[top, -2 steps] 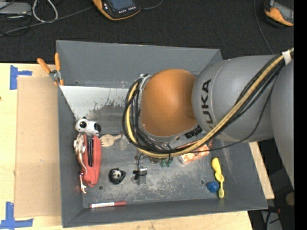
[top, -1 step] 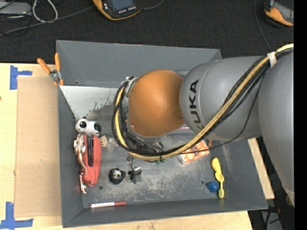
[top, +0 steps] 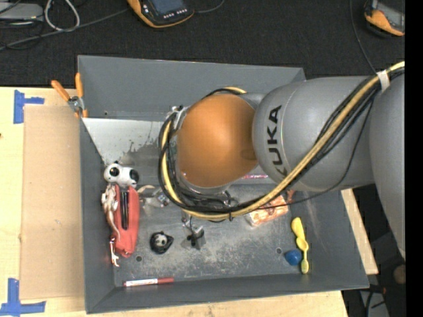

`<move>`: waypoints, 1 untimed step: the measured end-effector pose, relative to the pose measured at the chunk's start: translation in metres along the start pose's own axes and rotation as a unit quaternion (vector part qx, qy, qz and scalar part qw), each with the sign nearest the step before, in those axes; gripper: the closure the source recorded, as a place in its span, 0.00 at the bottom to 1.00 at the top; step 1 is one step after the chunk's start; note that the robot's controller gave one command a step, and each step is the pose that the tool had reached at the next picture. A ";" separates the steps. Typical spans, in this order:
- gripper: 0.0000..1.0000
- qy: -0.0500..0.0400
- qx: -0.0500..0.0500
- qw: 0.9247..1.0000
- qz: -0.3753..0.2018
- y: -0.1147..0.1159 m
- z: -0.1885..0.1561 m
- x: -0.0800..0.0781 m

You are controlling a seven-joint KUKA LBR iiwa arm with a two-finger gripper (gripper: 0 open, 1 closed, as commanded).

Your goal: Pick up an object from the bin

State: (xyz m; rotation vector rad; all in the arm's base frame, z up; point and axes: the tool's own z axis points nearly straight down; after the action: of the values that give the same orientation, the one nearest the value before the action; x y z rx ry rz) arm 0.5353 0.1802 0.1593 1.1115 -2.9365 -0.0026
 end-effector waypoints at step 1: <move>0.00 -0.001 0.001 1.000 -0.022 -0.007 0.087 0.000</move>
Offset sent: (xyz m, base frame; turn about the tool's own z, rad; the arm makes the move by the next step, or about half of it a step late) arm 0.0119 0.0051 -0.0893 -0.3097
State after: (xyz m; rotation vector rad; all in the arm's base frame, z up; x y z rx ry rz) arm 0.5392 0.1750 0.0722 1.1775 -2.9137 -0.0021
